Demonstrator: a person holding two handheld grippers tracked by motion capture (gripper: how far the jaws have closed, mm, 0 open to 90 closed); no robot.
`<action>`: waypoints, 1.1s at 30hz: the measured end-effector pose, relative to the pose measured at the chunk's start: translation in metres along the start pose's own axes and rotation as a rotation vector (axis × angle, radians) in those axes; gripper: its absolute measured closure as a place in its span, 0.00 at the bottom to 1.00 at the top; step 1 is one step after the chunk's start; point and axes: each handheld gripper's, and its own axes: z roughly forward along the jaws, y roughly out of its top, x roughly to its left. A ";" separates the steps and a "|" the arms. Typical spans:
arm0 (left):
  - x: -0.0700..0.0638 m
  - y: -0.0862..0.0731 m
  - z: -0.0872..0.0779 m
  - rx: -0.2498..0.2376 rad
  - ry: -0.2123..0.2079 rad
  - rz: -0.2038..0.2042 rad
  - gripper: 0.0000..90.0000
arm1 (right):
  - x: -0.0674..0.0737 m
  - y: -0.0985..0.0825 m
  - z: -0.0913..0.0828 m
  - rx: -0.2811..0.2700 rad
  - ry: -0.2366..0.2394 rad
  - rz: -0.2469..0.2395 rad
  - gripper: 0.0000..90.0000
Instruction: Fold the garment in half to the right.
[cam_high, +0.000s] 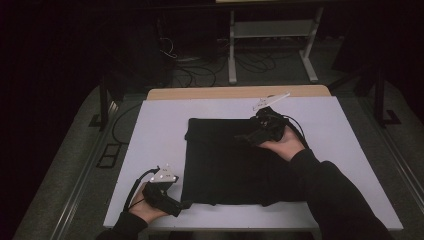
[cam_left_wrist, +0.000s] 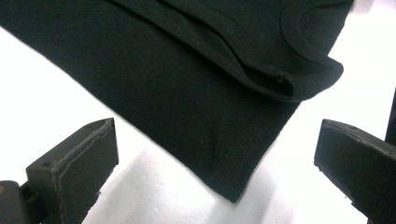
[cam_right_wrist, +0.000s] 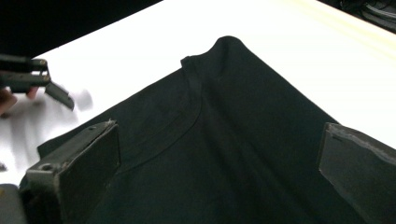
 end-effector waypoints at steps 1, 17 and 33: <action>0.000 0.000 0.000 0.014 -0.001 0.014 0.00 | -0.001 0.002 0.002 0.000 -0.001 0.001 0.00; -0.002 -0.002 0.006 0.060 -0.012 0.045 0.00 | -0.011 0.035 0.035 0.013 -0.013 -0.014 0.00; -0.005 -0.001 0.010 0.066 -0.021 0.067 0.00 | -0.013 0.070 0.081 0.001 -0.018 -0.016 0.02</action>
